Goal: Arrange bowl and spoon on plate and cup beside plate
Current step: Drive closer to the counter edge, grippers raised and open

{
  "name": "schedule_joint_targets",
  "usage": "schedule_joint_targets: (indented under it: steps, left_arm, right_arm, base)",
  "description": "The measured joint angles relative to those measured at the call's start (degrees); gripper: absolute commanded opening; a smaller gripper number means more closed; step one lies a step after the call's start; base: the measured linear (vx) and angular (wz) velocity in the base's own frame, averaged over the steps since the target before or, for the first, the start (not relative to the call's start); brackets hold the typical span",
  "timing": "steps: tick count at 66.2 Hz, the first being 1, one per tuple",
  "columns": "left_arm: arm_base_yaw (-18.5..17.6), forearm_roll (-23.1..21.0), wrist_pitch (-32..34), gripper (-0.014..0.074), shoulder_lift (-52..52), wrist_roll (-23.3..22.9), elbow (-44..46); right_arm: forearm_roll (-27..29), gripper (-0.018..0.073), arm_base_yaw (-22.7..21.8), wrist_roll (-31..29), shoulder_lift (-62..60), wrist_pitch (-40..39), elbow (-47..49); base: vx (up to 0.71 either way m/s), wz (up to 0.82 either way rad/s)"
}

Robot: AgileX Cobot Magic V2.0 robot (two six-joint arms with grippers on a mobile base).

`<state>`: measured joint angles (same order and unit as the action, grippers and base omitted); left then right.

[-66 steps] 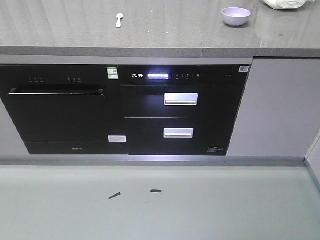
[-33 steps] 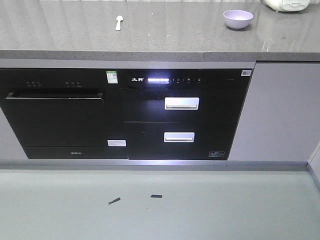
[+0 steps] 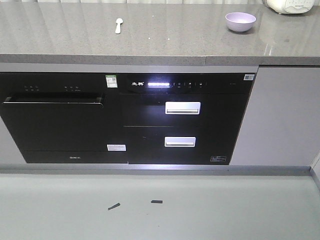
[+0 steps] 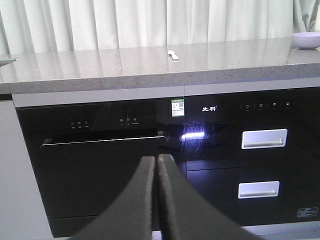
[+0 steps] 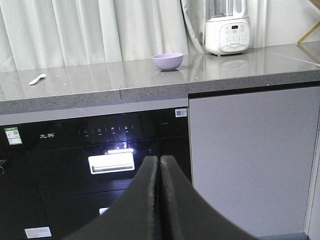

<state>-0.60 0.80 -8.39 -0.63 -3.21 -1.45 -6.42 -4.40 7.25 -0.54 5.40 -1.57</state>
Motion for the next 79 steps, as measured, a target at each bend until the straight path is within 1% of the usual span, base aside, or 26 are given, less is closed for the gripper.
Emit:
schedule_joint_targets:
  steps: [79]
  left_arm:
    - [0.0, 0.0, 0.0, -0.0006, 0.0, 0.0, 0.0]
  right_arm:
    - [0.0, -0.0005, 0.0, 0.0, 0.0, 0.0, 0.0]
  base:
    - [0.06, 0.00]
